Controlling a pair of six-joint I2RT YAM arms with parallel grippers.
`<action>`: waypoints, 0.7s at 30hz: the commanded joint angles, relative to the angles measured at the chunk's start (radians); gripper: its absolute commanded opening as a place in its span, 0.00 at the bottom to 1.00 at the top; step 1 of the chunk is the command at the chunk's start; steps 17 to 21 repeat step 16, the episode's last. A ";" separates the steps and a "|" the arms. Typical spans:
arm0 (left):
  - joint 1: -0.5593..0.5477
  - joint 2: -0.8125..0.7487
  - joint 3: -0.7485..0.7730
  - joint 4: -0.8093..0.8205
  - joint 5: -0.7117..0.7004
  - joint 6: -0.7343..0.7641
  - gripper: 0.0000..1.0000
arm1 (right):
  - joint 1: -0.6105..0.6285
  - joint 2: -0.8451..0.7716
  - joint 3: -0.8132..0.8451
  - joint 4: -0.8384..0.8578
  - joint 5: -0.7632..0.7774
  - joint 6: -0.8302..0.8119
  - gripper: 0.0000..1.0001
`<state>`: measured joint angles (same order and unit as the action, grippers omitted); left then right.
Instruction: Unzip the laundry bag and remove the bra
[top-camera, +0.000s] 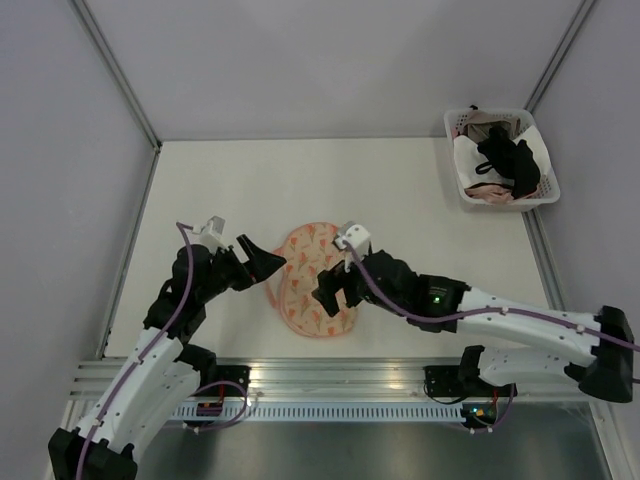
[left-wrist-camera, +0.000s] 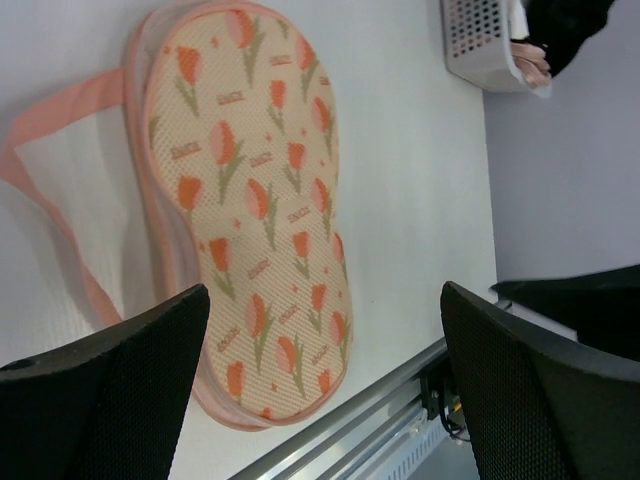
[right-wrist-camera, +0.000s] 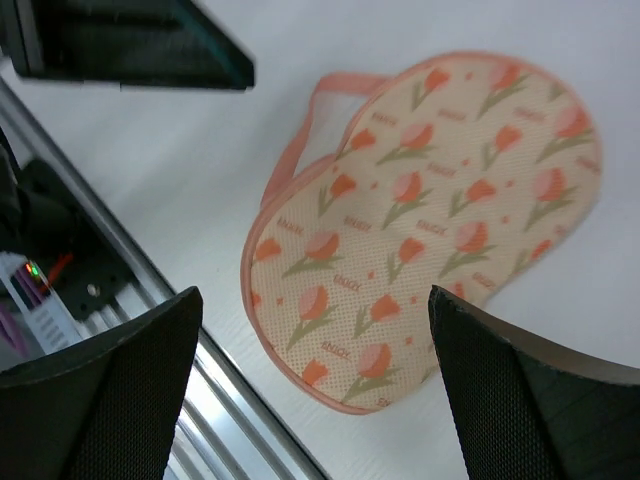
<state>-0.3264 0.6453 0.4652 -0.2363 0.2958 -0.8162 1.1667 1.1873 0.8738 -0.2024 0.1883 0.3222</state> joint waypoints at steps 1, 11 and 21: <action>0.004 -0.058 0.073 -0.003 0.106 0.100 1.00 | -0.002 -0.192 0.053 -0.117 0.272 0.115 0.98; 0.003 -0.179 0.159 -0.115 0.154 0.225 1.00 | -0.002 -0.540 0.099 -0.264 0.315 0.135 0.98; 0.004 -0.240 0.194 -0.159 0.172 0.258 1.00 | -0.002 -0.589 0.096 -0.279 0.316 0.129 0.98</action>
